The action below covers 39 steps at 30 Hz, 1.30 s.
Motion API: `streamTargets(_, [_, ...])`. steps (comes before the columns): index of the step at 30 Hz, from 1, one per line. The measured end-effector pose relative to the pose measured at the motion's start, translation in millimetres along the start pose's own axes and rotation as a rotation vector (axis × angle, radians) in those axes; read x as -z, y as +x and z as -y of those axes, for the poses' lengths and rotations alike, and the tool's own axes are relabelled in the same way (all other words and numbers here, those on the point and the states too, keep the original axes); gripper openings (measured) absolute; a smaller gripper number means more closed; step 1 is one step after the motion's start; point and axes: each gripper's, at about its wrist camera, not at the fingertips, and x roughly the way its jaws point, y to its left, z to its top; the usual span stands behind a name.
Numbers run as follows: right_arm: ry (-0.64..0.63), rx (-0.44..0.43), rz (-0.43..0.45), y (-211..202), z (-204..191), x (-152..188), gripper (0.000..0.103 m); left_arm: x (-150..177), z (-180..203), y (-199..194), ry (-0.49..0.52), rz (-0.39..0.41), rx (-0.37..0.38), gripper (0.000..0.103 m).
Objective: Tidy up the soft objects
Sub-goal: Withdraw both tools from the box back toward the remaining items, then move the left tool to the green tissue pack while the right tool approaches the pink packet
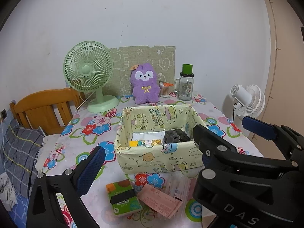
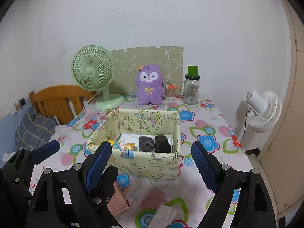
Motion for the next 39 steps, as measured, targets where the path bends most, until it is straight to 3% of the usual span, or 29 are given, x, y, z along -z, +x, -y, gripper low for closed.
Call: streamTargets(39, [-0.035,-0.064,-0.075,27,-23,44,0.088,45,-17,16,0.054,-0.094,0.055,0.103])
